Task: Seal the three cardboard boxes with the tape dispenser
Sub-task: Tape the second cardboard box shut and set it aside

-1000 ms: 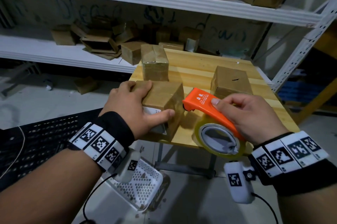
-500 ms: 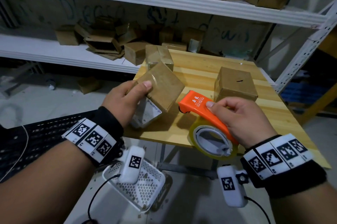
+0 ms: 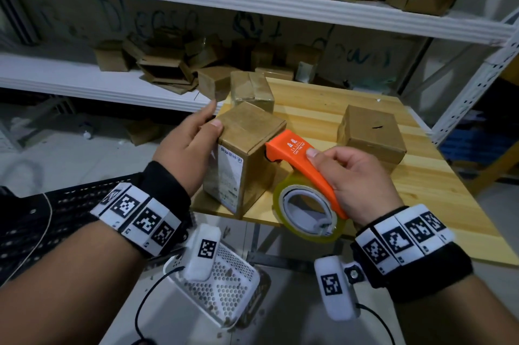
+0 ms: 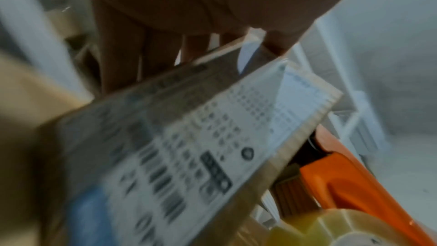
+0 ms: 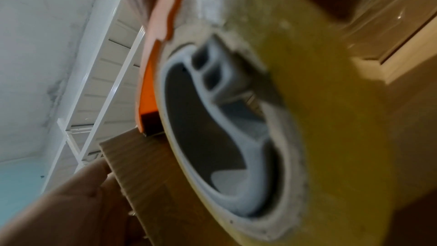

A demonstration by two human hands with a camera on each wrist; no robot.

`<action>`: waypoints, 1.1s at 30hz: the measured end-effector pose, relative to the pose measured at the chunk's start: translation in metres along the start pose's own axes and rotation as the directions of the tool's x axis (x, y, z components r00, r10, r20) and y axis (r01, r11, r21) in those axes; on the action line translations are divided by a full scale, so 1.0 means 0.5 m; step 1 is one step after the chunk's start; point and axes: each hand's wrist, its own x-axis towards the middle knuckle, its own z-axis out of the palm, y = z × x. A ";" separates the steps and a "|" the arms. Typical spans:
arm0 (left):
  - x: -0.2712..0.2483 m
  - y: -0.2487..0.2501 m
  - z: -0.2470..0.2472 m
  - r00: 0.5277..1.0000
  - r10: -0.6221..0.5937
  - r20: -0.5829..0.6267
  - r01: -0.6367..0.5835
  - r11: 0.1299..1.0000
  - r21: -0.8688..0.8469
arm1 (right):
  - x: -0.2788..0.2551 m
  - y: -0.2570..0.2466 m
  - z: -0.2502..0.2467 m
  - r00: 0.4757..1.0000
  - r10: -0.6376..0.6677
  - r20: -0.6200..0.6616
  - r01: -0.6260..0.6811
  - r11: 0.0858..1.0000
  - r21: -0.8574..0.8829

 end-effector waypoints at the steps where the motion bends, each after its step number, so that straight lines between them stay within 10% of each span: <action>1: -0.003 0.004 -0.003 0.994 0.100 -0.043 -0.098 0.994 0.047 | 0.000 -0.001 0.002 1.000 -0.001 -0.001 0.001 1.000 0.003; 4: -0.008 0.008 -0.005 0.927 0.373 -0.034 -0.348 0.892 0.287 | -0.001 -0.002 0.008 1.000 -0.012 -0.007 0.012 1.000 0.000; 13: -0.012 0.017 -0.017 0.956 0.272 0.110 -0.282 0.741 0.610 | -0.005 -0.002 0.018 1.000 -0.006 -0.026 0.007 0.999 0.038; 33: 0.032 -0.016 -0.049 0.990 0.046 -0.136 -0.046 0.999 0.006 | -0.014 0.003 0.011 1.000 -0.016 -0.001 0.016 0.999 -0.044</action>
